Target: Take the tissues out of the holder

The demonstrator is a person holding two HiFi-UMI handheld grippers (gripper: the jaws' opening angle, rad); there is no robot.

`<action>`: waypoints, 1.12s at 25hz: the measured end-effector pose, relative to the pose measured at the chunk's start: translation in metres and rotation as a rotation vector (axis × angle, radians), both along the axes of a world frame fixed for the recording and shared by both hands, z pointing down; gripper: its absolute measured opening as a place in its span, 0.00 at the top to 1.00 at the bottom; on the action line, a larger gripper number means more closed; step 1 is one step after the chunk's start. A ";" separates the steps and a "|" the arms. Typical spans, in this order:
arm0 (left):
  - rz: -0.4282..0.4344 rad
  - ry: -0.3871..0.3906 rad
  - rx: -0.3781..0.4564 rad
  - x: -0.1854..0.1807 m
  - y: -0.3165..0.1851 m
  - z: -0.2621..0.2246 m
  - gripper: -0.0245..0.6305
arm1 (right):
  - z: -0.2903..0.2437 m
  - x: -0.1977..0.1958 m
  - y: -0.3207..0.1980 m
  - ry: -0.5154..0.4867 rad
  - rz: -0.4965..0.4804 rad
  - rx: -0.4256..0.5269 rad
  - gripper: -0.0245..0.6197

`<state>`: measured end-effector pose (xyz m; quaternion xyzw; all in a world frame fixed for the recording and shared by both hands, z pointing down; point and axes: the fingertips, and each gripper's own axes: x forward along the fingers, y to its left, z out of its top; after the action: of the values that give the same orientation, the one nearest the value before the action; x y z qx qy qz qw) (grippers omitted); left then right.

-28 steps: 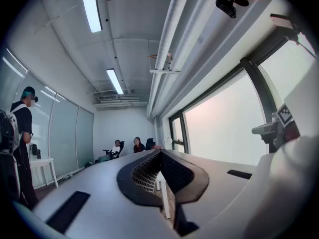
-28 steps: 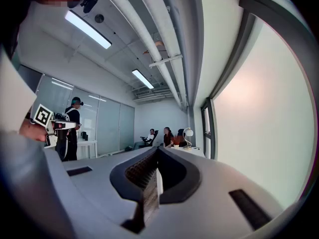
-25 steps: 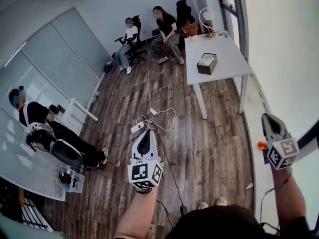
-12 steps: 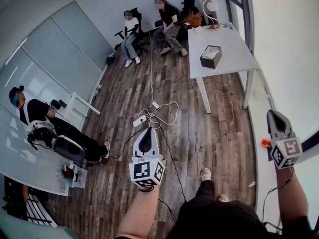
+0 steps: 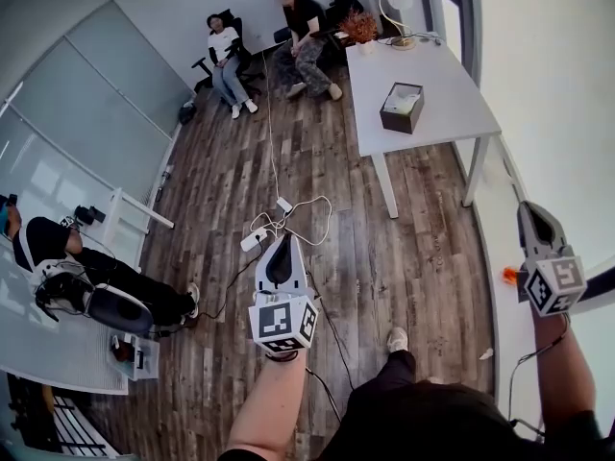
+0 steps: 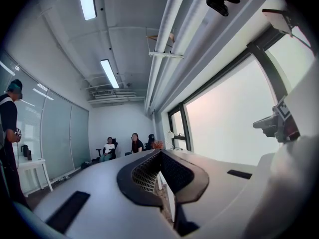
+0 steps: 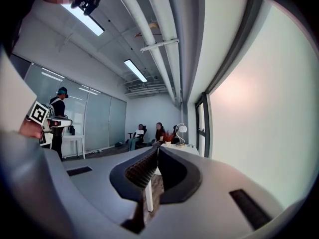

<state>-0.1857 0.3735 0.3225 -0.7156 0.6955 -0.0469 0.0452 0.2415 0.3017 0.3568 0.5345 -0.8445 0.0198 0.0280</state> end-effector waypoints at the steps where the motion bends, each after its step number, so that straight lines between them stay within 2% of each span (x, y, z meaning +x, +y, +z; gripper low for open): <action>1: 0.005 0.005 -0.004 -0.005 -0.012 0.001 0.96 | 0.000 -0.005 -0.010 0.002 0.005 -0.006 0.95; 11: 0.083 0.015 0.001 -0.047 -0.123 0.004 0.96 | -0.012 -0.054 -0.093 0.038 0.050 -0.004 0.95; 18: 0.131 0.032 0.011 -0.058 -0.180 0.005 0.96 | -0.012 -0.065 -0.126 0.044 0.089 0.002 0.95; 28: 0.108 0.017 -0.001 -0.072 -0.235 0.015 0.96 | 0.005 -0.083 -0.195 0.026 0.052 0.006 0.95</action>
<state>-0.2573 0.1388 0.3378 -0.7526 0.6561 -0.0383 0.0414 0.1582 0.1072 0.3617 0.5566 -0.8299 0.0109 0.0369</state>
